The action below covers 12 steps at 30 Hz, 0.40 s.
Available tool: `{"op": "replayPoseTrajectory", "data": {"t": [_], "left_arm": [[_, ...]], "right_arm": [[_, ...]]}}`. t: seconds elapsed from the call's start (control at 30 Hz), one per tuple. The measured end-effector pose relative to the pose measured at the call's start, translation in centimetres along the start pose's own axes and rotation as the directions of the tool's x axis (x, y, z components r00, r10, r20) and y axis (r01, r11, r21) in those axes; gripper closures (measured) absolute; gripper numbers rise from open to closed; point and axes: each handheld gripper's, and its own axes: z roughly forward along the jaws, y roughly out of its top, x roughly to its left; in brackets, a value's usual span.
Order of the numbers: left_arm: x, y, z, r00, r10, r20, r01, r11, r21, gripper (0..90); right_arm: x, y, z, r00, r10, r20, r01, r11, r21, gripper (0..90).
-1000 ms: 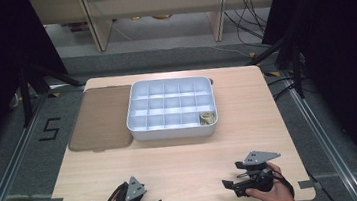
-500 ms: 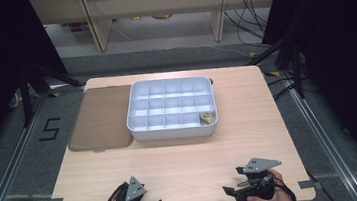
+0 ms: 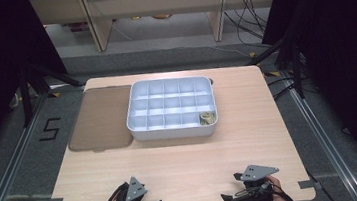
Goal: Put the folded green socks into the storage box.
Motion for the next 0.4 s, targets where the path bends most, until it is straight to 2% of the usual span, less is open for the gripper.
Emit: {"op": "replayPoseTrajectory", "data": {"t": [0.2, 0.23, 0.27, 0.3, 0.33, 0.4], "left_arm": [[-0.04, 0.0, 0.04, 1.0, -0.003, 0.004, 0.003, 1.0, -0.005, 21.6], [-0.04, 0.0, 0.04, 1.0, -0.003, 0.003, 0.003, 1.0, -0.005, 21.7], [-0.04, 0.0, 0.04, 1.0, -0.003, 0.003, 0.003, 1.0, -0.005, 21.7], [0.0, 0.01, 0.0, 1.0, 0.003, 0.001, -0.003, 1.0, 0.001, 21.7], [0.0, 0.02, 0.01, 1.0, 0.002, 0.002, -0.002, 1.0, -0.001, 21.6], [-0.01, 0.01, 0.0, 1.0, 0.0, 0.0, 0.0, 1.0, -0.001, 21.6]], "right_arm": [[-0.12, -0.04, 0.05, 0.9999, -0.009, 0.005, 0.009, 1.0, -0.003, 16.2], [0.03, -0.08, 0.09, 0.9999, 0.016, -0.003, -0.016, 1.0, 0.002, 16.2], [0.03, -0.08, 0.09, 0.9999, 0.016, -0.003, -0.016, 1.0, 0.002, 16.2], [-0.14, -0.05, 0.06, 0.9999, -0.011, 0.011, 0.011, 1.0, -0.003, 16.2], [-0.02, -0.06, 0.05, 1.0, 0.003, 0.009, -0.003, 1.0, 0.0, 16.2], [-0.12, -0.03, 0.08, 0.9999, -0.008, 0.007, 0.008, 1.0, 0.0, 16.2]]}}
